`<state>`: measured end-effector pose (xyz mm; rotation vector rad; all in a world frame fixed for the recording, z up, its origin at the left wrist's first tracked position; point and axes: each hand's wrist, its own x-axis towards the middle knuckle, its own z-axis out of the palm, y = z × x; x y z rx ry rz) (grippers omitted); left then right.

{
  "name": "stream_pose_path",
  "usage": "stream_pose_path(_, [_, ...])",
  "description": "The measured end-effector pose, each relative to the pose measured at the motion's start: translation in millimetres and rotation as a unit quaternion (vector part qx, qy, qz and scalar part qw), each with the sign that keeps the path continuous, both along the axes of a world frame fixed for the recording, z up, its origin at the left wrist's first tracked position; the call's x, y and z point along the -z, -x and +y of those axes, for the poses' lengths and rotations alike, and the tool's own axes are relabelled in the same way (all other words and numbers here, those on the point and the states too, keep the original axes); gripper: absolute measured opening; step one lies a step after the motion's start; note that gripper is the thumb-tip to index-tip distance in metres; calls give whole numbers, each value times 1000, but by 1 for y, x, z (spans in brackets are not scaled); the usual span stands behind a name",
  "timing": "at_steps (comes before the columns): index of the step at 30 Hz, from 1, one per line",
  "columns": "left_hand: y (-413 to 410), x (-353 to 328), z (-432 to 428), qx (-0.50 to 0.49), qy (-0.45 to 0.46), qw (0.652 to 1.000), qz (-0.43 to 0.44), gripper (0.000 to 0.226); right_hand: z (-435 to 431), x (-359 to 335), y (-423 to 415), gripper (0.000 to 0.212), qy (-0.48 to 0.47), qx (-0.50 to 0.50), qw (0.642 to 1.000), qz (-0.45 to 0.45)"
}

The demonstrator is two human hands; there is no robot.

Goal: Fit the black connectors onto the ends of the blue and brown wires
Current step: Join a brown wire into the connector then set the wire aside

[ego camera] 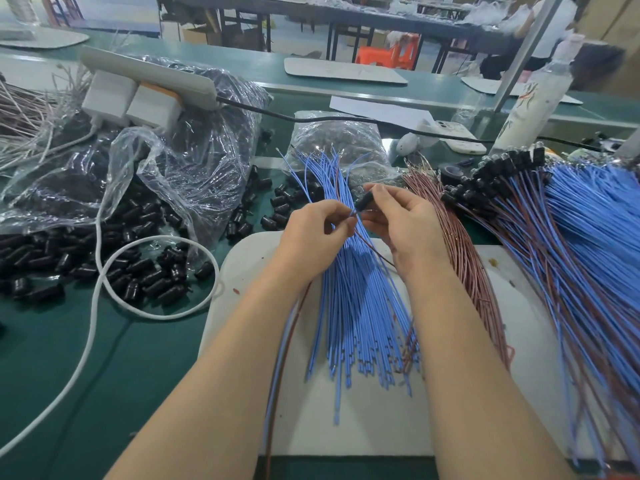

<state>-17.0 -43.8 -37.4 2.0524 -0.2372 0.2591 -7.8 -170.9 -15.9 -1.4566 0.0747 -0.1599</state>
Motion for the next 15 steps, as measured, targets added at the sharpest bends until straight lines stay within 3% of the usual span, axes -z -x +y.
stream_pose_path(5, [-1,1,2,-11,20,1000,-2,9,1,-1,1,19,18,-13,1000,15])
stream_pose_path(8, [-1,2,1,-43,-20,998,-34,5,3,0,3,13,108,-1,994,-16])
stream_pose_path(11, [1,2,-1,-57,-64,993,-84,15,7,1,4,5,216,21,975,-47])
stream_pose_path(15, [3,0,-4,-61,-62,991,-105,12,12,0,7,9,244,18,968,-52])
